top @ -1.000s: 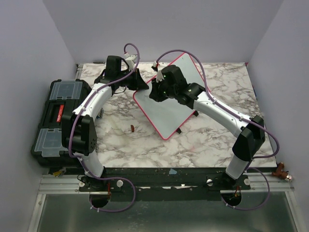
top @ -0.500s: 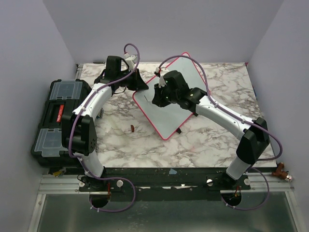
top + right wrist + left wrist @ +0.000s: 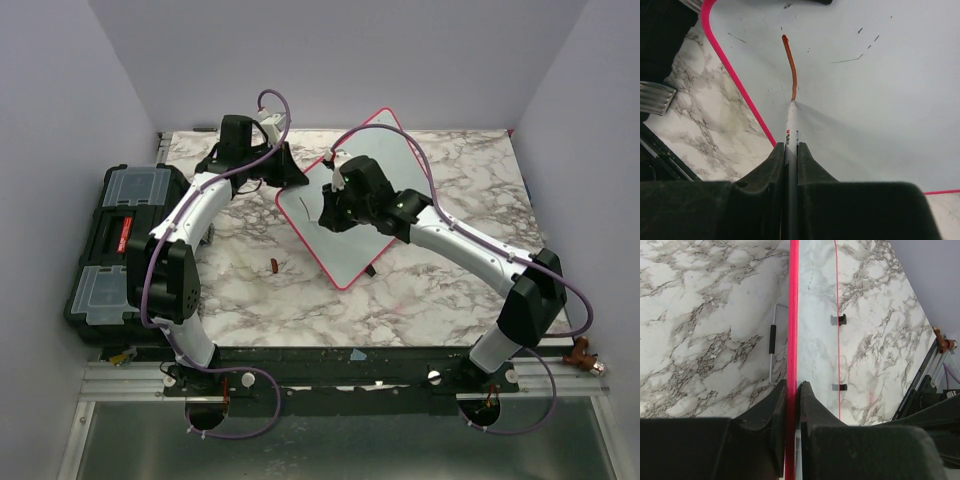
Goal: Write a sentence on the whiteboard
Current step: Write on the whiteboard at the whiteboard stand.
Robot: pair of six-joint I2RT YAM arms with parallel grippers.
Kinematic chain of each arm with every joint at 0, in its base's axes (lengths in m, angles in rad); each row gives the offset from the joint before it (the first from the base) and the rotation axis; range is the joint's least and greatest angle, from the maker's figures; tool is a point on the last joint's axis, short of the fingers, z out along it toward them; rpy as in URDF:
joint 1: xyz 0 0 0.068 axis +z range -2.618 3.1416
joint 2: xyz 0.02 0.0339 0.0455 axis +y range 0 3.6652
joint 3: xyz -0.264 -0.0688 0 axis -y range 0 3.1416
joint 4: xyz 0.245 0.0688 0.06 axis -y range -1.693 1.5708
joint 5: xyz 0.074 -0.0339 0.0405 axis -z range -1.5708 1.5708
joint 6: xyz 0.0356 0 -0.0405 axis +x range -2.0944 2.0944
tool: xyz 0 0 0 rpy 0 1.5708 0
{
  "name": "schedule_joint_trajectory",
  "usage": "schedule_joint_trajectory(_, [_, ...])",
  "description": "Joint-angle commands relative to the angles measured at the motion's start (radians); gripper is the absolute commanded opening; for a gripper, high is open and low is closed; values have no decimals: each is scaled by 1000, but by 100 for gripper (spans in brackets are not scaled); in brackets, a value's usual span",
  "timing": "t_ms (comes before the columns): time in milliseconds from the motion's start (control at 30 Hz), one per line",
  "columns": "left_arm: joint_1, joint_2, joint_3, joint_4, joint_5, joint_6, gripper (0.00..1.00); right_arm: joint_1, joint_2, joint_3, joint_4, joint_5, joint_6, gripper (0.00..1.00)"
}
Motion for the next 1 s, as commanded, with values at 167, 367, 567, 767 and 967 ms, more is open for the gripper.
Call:
schedule_joint_trajectory(167, [-27,-35,-6,-35,-45,98,0,10,-83,22,6,3,28,1])
schedule_joint_trajectory(367, [-27,-39,-12,-35,-48,101,0,11,-65,87,23,100,26,1])
schedule_joint_trajectory(567, [-27,-40,-15,-33,-45,100,0,10,-26,149,25,125,26,1])
schedule_joint_trajectory(767, [-28,-51,-22,-31,-47,99,0,10,13,172,22,115,26,1])
schedule_joint_trajectory(967, [-31,-50,-21,-32,-49,100,0,11,43,188,24,96,27,1])
